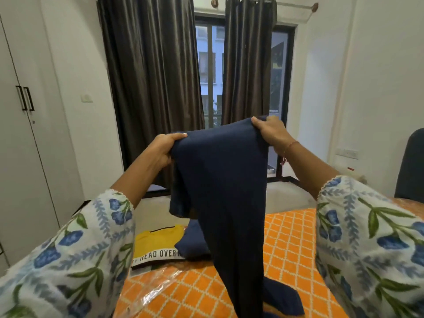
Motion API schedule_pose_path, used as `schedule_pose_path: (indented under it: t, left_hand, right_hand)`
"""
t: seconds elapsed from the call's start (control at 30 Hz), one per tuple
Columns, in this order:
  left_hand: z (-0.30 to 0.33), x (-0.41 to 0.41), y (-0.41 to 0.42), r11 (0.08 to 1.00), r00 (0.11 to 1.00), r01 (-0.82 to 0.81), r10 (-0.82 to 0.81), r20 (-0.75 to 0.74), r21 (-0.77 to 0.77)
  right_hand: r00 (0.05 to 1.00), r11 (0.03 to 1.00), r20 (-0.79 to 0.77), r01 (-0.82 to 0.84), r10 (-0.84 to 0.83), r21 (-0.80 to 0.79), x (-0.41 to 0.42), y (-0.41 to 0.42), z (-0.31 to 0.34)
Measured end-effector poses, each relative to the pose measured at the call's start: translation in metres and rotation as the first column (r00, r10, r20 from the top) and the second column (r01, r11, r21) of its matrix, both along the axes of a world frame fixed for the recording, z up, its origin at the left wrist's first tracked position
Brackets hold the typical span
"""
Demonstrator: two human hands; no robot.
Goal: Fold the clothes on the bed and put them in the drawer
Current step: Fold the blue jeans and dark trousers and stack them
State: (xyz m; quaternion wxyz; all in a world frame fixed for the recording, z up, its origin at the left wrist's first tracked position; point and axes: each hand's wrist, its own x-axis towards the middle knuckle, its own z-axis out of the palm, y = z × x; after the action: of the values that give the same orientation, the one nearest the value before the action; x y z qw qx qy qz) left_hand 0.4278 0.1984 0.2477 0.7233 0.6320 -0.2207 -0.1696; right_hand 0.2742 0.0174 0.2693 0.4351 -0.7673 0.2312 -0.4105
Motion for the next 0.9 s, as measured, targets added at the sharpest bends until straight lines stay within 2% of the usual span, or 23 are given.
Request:
schedule_pose_path:
  t: [0.03, 0.07, 0.1, 0.13, 0.17, 0.2, 0.23, 0.27, 0.3, 0.37, 0.4, 0.43, 0.47, 0.5, 0.57, 0.6, 0.63, 0.67, 0.73, 0.77, 0.9]
  left_hand:
    - [0.004, -0.002, -0.004, 1.0, 0.999, -0.009, 0.01, -0.053, 0.018]
    - [0.009, -0.005, -0.007, 1.0, 0.996, -0.001, 0.002, -0.091, 0.02]
    - [0.016, -0.008, -0.01, 1.0, 0.994, 0.01, -0.011, -0.11, -0.009]
    - [0.023, -0.012, -0.012, 0.995, 0.991, 0.035, -0.047, -0.129, -0.094]
    - [0.029, -0.018, -0.012, 0.972, 0.983, 0.083, -0.116, -0.144, -0.22]
    - [0.033, -0.021, -0.012, 0.924, 0.973, 0.124, -0.185, -0.137, -0.362]
    - [0.034, -0.022, -0.014, 0.882, 0.971, 0.164, -0.223, -0.084, -0.441]
    - [0.03, -0.023, -0.017, 0.886, 0.975, 0.191, -0.221, -0.024, -0.423]
    - [0.021, -0.026, -0.021, 0.928, 0.976, 0.21, -0.216, 0.015, -0.309]
    - [0.004, -0.03, -0.028, 0.987, 0.987, 0.158, -0.158, 0.016, -0.007]
    - [0.0, -0.031, -0.031, 0.992, 0.994, 0.111, -0.112, 0.016, 0.067]
    - [-0.003, -0.029, -0.033, 0.992, 0.997, 0.081, -0.082, 0.004, 0.094]
    - [-0.006, -0.027, -0.032, 0.994, 0.997, 0.068, -0.065, -0.037, 0.09]
    - [-0.007, -0.026, -0.031, 0.995, 0.993, 0.07, -0.062, -0.102, 0.073]
    - [-0.015, -0.022, -0.027, 0.996, 0.977, 0.078, -0.084, -0.198, -0.036]
    - [-0.017, -0.019, -0.025, 0.992, 0.975, 0.087, -0.102, -0.195, -0.087]
    - [-0.02, -0.018, -0.023, 0.989, 0.978, 0.105, -0.122, -0.167, -0.106]
    - [-0.021, -0.015, -0.022, 0.989, 0.986, 0.114, -0.124, -0.108, -0.09]
    - [-0.021, -0.008, -0.024, 0.994, 0.992, 0.098, -0.101, 0.077, 0.037]
    - [-0.019, -0.006, -0.025, 0.992, 0.982, 0.064, -0.083, 0.168, 0.111]
    - [-0.007, -0.007, -0.031, 0.965, 0.934, -0.099, 0.006, 0.358, 0.243]
  right_hand:
    - [0.993, 0.991, -0.034, 0.11, -0.113, -0.08, 0.003, -0.004, 0.007]
    - [0.982, 0.979, -0.028, 0.185, -0.188, -0.082, 0.004, -0.005, 0.013]
    - [0.976, 0.975, -0.001, 0.219, -0.219, -0.047, 0.003, -0.007, 0.018]
    - [0.984, 0.984, 0.054, 0.169, -0.172, 0.058, 0.0, -0.01, 0.022]
    - [0.986, 0.978, 0.154, 0.025, -0.057, 0.205, -0.003, -0.013, 0.025]
    - [0.956, 0.926, 0.283, -0.177, 0.081, 0.334, -0.009, -0.01, 0.026]
    - [0.896, 0.845, 0.401, -0.357, 0.189, 0.399, -0.014, -0.01, 0.024]
    - [0.863, 0.796, 0.434, -0.446, 0.259, 0.411, -0.018, -0.011, 0.018]
    - [0.886, 0.796, 0.351, -0.438, 0.302, 0.419, -0.02, -0.012, 0.009]
    - [0.953, 0.844, -0.031, -0.251, 0.301, 0.475, -0.021, -0.015, -0.008]
    - [0.948, 0.864, -0.187, -0.138, 0.256, 0.484, -0.02, -0.016, -0.014]
    - [0.939, 0.869, -0.271, -0.053, 0.211, 0.492, -0.021, -0.016, -0.018]
    - [0.939, 0.861, -0.29, -0.011, 0.183, 0.509, -0.022, -0.015, -0.02]
    - [0.953, 0.844, -0.242, -0.024, 0.181, 0.536, -0.021, -0.013, -0.022]
    - [0.978, 0.799, -0.035, -0.146, 0.204, 0.584, -0.017, -0.011, -0.023]
    - [0.975, 0.78, 0.068, -0.211, 0.212, 0.588, -0.015, -0.011, -0.021]
    - [0.973, 0.79, 0.112, -0.228, 0.2, 0.569, -0.013, -0.008, -0.021]
    - [0.982, 0.839, 0.105, -0.186, 0.154, 0.512, -0.012, -0.009, -0.02]
    - [1.0, 0.956, -0.025, 0.004, 0.003, 0.294, -0.008, -0.013, -0.019]
    - [0.995, 0.976, -0.064, 0.082, -0.071, 0.201, -0.008, -0.015, -0.019]
    - [0.952, 0.96, -0.133, 0.28, -0.276, 0.008, -0.006, -0.02, -0.021]
